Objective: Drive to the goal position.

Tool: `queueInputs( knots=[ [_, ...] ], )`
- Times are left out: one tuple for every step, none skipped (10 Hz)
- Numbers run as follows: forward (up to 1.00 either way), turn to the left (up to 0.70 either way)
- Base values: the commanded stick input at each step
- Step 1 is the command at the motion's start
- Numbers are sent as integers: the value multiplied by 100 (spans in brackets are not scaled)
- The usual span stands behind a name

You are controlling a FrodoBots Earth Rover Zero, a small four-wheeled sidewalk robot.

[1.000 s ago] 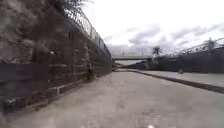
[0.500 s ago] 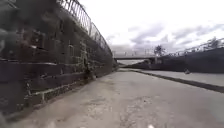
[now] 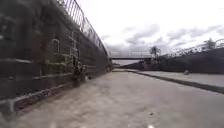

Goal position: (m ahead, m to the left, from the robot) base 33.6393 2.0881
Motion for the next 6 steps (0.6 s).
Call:
queueInputs(
  knots=[
    [100, 0],
    [100, 0],
    [100, 0],
    [100, 0],
    [100, 0],
    [100, 0]
  ],
)
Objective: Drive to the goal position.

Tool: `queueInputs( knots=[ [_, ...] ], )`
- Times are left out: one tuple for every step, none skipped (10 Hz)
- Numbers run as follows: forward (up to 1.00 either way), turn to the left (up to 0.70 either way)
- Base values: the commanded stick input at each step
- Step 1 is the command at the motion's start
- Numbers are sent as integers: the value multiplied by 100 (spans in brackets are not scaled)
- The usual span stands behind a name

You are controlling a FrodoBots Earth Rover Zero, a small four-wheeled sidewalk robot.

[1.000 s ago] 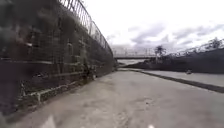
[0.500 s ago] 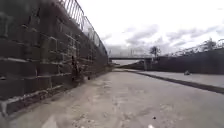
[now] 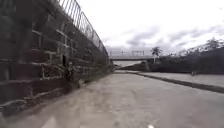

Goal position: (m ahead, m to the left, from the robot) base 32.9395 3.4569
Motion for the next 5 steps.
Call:
queueInputs(
  knots=[
    [100, 0],
    [100, 0],
    [100, 0],
    [100, 0],
    [100, 0]
  ],
)
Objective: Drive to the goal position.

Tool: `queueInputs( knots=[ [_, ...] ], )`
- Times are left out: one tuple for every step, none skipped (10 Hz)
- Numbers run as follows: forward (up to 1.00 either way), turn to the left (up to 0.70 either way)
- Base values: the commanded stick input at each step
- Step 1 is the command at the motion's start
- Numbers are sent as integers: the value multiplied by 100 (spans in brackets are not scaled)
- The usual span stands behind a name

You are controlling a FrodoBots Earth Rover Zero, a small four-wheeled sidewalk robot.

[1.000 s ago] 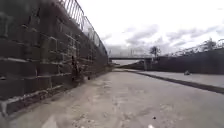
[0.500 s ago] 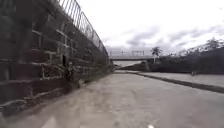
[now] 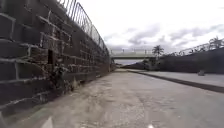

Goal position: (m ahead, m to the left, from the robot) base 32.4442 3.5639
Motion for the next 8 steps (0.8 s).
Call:
queueInputs(
  knots=[
    [100, 0],
    [100, 0],
    [100, 0],
    [100, 0],
    [100, 0],
    [100, 0],
    [100, -27],
    [100, -27]
  ],
)
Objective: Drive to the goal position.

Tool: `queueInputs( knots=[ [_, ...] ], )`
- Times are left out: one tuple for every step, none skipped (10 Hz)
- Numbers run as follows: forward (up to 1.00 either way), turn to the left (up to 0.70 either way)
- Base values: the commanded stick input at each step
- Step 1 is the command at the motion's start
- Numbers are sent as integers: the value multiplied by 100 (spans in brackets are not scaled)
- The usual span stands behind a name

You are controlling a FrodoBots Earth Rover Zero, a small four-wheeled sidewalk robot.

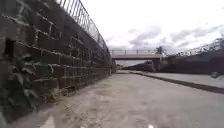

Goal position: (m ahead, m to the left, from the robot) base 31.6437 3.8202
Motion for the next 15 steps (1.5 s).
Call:
queueInputs(
  knots=[
    [100, 0],
    [100, 0],
    [100, 0],
    [100, 0],
    [100, 0],
    [100, 0],
    [100, -27],
    [100, -27],
    [100, -22],
    [100, -11],
    [100, 0],
    [100, 0],
    [100, 0],
    [100, 0],
    [100, 0]
  ],
)
